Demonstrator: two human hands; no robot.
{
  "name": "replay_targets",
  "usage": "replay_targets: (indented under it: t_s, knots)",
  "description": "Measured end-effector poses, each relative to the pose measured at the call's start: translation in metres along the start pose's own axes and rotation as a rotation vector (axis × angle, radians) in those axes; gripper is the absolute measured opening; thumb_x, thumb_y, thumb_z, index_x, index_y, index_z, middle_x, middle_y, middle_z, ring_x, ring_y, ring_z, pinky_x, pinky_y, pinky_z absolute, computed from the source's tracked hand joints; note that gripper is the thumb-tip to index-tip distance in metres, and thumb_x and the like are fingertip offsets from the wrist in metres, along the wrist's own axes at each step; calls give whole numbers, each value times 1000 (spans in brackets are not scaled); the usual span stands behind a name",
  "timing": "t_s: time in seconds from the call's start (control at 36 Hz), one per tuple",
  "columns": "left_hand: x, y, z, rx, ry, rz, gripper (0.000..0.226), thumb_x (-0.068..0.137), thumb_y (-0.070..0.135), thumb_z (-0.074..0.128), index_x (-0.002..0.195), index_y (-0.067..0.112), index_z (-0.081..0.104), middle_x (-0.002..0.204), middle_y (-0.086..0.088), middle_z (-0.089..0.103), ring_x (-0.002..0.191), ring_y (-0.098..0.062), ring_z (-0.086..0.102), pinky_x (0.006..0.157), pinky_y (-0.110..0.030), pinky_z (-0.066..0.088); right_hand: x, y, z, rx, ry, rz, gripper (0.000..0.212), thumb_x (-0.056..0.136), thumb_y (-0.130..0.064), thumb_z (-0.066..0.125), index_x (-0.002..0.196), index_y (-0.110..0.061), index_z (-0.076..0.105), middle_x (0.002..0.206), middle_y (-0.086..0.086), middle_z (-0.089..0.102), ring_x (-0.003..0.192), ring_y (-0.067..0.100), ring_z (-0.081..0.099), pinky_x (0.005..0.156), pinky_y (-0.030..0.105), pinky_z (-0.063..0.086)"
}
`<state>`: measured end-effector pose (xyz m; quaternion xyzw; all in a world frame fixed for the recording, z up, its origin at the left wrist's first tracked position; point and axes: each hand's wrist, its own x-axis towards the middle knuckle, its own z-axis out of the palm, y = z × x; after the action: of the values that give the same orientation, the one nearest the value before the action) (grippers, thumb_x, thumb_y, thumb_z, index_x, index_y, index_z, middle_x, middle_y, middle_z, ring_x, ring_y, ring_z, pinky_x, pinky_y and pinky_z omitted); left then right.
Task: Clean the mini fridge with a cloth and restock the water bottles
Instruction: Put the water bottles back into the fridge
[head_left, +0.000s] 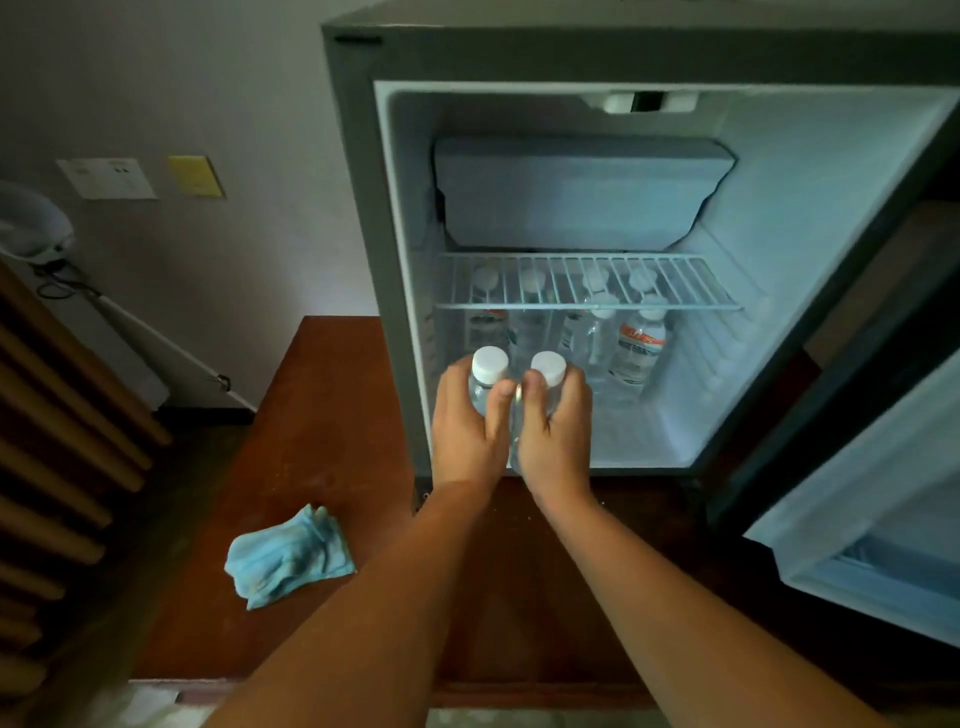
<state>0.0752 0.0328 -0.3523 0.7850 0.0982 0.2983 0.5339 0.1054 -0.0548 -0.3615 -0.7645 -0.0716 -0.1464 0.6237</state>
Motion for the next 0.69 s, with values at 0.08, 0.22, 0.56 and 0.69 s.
replay_targets:
  t_s: [0.08, 0.22, 0.56, 0.69]
  knots:
    - [14, -13, 11, -3, -8, -23, 59, 91, 68, 45, 125, 20, 53, 115, 3, 60, 109, -13, 57, 91, -31, 46, 15, 12, 9, 15, 1, -21, 45, 92, -63, 42, 112, -23, 50, 108, 1, 54, 102, 13, 53, 81, 14, 40]
    - [29, -37, 23, 23, -8, -61, 66, 89, 70, 44, 125, 16, 54, 117, -3, 64, 111, -20, 60, 92, -40, 49, 30, 29, 23, -5, 22, -29, 54, 94, -61, 41, 123, -16, 50, 115, 3, 50, 104, -13, 47, 80, 0, 33]
    - [86, -60, 51, 79, 45, -51, 88, 86, 86, 26, 126, 12, 53, 122, -10, 60, 120, -24, 58, 102, -48, 45, 77, 43, 55, 4, 82, -47, 51, 98, -51, 41, 128, -10, 49, 123, 2, 42, 118, -8, 43, 102, 18, 37]
    - [96, -69, 64, 140, 20, -164, 103, 80, 94, 20, 136, 11, 45, 132, -14, 52, 128, -28, 51, 107, -49, 40, 84, 48, 59, -11, 92, -25, 55, 100, -51, 40, 131, -6, 46, 126, 7, 42, 123, 22, 50, 105, 49, 43]
